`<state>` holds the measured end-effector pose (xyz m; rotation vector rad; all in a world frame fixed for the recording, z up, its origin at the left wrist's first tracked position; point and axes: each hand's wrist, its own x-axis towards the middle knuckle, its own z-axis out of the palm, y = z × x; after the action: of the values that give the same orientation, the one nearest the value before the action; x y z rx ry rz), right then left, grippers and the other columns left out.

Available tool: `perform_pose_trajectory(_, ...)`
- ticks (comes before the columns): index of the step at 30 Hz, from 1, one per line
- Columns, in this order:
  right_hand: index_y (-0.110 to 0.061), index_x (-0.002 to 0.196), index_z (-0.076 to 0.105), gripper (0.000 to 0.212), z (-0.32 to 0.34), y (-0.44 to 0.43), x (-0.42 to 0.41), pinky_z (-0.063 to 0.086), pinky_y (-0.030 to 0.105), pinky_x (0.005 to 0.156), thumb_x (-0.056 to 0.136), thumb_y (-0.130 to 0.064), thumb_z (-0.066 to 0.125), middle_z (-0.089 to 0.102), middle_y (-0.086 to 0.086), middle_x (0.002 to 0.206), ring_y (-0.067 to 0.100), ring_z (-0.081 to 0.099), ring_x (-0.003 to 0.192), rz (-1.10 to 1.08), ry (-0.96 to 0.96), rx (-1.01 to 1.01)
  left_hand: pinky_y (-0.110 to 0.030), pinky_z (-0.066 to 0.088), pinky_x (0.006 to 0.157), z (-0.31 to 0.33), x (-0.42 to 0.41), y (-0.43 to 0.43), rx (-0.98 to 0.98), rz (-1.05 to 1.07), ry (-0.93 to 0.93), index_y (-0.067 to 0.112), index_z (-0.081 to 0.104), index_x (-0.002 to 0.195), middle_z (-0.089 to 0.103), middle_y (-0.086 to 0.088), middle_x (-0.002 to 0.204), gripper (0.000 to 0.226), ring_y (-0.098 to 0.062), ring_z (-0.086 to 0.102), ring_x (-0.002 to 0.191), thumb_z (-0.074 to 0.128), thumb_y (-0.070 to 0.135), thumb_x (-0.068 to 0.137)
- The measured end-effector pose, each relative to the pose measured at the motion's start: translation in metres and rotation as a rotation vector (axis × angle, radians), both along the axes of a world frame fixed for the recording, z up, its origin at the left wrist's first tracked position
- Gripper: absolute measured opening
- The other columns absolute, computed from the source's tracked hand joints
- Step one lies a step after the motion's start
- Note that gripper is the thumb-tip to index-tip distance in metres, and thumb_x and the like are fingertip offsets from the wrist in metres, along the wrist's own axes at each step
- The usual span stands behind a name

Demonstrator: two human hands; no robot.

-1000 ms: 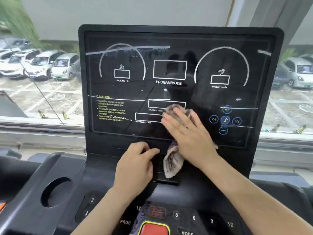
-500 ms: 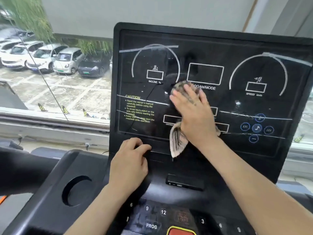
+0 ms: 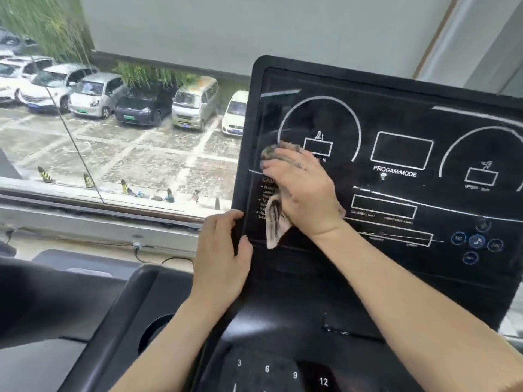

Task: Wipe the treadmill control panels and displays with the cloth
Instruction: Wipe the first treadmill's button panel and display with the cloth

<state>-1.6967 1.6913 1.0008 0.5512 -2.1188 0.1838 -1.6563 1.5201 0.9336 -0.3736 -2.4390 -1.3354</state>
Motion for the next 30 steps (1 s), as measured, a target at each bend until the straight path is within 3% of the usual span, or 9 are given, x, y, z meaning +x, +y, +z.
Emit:
perform_pose_trajectory(2, -0.003, 0.093, 0.074, 0.023, -0.015, -0.016, -0.001, 0.042, 0.049, 0.103, 0.088, 0.007, 0.054, 0.072, 0.006, 0.107, 0.026, 0.063, 0.112, -0.060, 0.033, -0.093, -0.030, 0.043, 0.087, 0.009, -0.011, -0.004, 0.101, 0.008, -0.061, 0.024, 0.048, 0.126, 0.048, 0.006, 0.107, 0.041, -0.013, 0.050, 0.098, 0.058, 0.013, 0.088)
perform_pose_trajectory(8, -0.007, 0.088, 0.075, 0.027, -0.082, -0.036, 0.041, 0.039, 0.042, 0.109, 0.099, -0.007, 0.051, 0.072, 0.003, 0.107, 0.022, 0.061, 0.115, 0.220, -0.131, 0.217, -0.031, 0.043, 0.099, 0.013, -0.036, -0.009, 0.422, -0.111, -0.320, 0.034, 0.058, 0.122, 0.063, 0.011, 0.116, 0.028, -0.005, 0.056, 0.110, 0.043, 0.026, 0.100)
perform_pose_trajectory(12, -0.005, 0.096, 0.075, 0.033, -0.029, -0.031, -0.005, 0.039, 0.047, 0.108, 0.100, -0.005, 0.042, 0.071, 0.006, 0.112, 0.025, 0.061, 0.117, 0.092, -0.004, 0.038, -0.019, 0.041, 0.093, 0.019, -0.040, -0.005, 0.481, -0.184, -0.387, 0.035, 0.052, 0.127, 0.062, 0.016, 0.118, 0.030, 0.004, 0.055, 0.110, 0.037, 0.033, 0.102)
perform_pose_trajectory(15, -0.006, 0.106, 0.073, 0.025, 0.022, -0.028, -0.046, 0.036, 0.049, 0.109, 0.094, -0.001, 0.051, 0.069, 0.005, 0.118, 0.027, 0.058, 0.121, -0.024, 0.080, 0.025, -0.017, 0.031, 0.100, 0.032, -0.045, 0.002, 0.457, -0.203, -0.362, 0.035, 0.044, 0.139, 0.050, 0.022, 0.132, 0.038, 0.008, 0.045, 0.118, 0.033, 0.040, 0.102)
perform_pose_trajectory(19, -0.009, 0.121, 0.065, 0.037, 0.077, -0.032, -0.080, 0.033, 0.053, 0.110, 0.087, -0.001, 0.055, 0.062, 0.004, 0.130, 0.030, 0.049, 0.130, -0.214, 0.135, 0.019, -0.001, 0.023, 0.085, 0.044, -0.054, 0.008, 0.413, -0.250, -0.348, 0.045, 0.033, 0.141, 0.038, 0.049, 0.114, 0.041, 0.035, 0.034, 0.097, 0.028, 0.050, 0.101)
perform_pose_trajectory(22, -0.004, 0.140, 0.048, 0.051, 0.073, -0.041, -0.071, 0.021, 0.052, 0.116, 0.090, -0.006, 0.040, 0.045, 0.011, 0.147, 0.033, 0.032, 0.141, -0.361, 0.100, 0.007, -0.002, 0.023, 0.096, 0.041, -0.062, 0.012, 0.463, -0.244, -0.303, 0.037, 0.036, 0.145, 0.042, 0.034, 0.135, 0.043, 0.022, 0.035, 0.117, 0.026, 0.044, 0.103)
perform_pose_trajectory(26, 0.001, 0.150, 0.025, 0.058, -0.001, -0.074, -0.034, 0.010, 0.048, 0.119, 0.095, -0.016, 0.035, 0.020, 0.016, 0.158, 0.034, 0.011, 0.147, -0.406, -0.088, 0.099, -0.015, 0.047, 0.073, 0.041, -0.067, 0.014, 0.632, -0.248, -0.317, 0.032, 0.056, 0.128, 0.066, 0.022, 0.088, 0.036, -0.001, 0.061, 0.083, 0.027, 0.030, 0.105)
perform_pose_trajectory(28, 0.005, 0.148, 0.025, 0.059, -0.037, -0.080, -0.014, 0.012, 0.047, 0.119, 0.097, -0.020, 0.042, 0.020, 0.021, 0.157, 0.038, 0.013, 0.147, -0.487, -0.149, 0.264, -0.014, 0.047, 0.076, 0.045, -0.066, 0.016, 0.687, -0.264, -0.314, 0.034, 0.059, 0.123, 0.070, 0.020, 0.097, 0.035, 0.003, 0.064, 0.091, 0.029, 0.032, 0.105)
perform_pose_trajectory(30, -0.003, 0.147, 0.036, 0.057, -0.037, -0.058, -0.006, 0.016, 0.048, 0.119, 0.093, -0.016, 0.050, 0.029, 0.011, 0.156, 0.030, 0.017, 0.147, -0.334, -0.179, 0.275, -0.015, 0.044, 0.086, 0.048, -0.067, 0.019, 0.690, -0.272, -0.316, 0.033, 0.058, 0.123, 0.068, 0.015, 0.112, 0.035, 0.003, 0.061, 0.105, 0.028, 0.029, 0.104)
